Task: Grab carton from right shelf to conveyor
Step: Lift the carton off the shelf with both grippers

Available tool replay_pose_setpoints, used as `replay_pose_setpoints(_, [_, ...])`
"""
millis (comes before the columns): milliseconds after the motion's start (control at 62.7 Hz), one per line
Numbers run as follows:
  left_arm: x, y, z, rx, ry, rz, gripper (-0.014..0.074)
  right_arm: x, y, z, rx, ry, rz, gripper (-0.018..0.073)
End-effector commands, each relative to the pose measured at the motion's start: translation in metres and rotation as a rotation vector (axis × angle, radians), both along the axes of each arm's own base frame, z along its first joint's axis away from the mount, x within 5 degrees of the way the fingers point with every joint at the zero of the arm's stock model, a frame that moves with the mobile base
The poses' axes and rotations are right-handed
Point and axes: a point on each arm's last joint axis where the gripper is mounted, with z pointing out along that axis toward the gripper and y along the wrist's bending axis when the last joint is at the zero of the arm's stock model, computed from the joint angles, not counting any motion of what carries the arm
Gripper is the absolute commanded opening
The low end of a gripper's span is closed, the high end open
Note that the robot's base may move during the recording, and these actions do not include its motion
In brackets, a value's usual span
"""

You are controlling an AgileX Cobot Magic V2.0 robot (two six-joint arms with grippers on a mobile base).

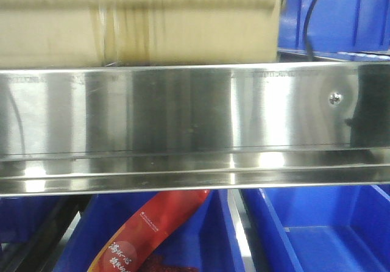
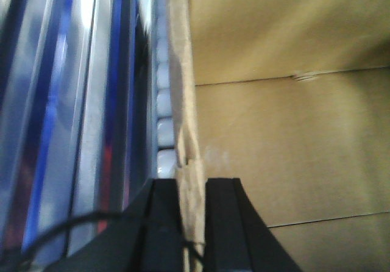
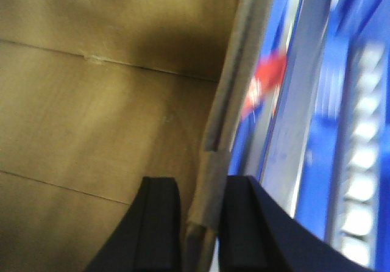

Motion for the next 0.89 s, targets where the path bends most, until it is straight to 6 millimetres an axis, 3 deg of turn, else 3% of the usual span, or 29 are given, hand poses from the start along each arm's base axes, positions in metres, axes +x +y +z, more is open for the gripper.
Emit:
replay_pose_setpoints(0, [-0.033, 0.002, 0.034, -0.015, -0.116, -0.005, -0.0008, -0.027, -0.016, 0.036, 0.036, -0.112, -0.008, -0.0069])
replay_pose_setpoints(159, [-0.075, -0.006, 0.054, -0.028, -0.185, -0.049, -0.0008, -0.064, -0.031, 0.061, 0.064, -0.166, 0.002, -0.0069])
replay_pose_setpoints(383, [-0.114, -0.02, 0.04, -0.067, -0.144, -0.101, -0.0008, -0.11, -0.056, 0.058, 0.032, -0.147, -0.01, -0.0069])
replay_pose_setpoints(669, [-0.126, -0.028, 0.019, -0.074, -0.078, -0.142, -0.0008, -0.154, -0.078, 0.034, 0.003, -0.086, -0.007, -0.0069])
replay_pose_setpoints(877, [-0.126, -0.028, 0.019, -0.078, -0.077, -0.144, -0.0008, -0.165, -0.084, 0.022, -0.011, -0.059, -0.007, -0.0069])
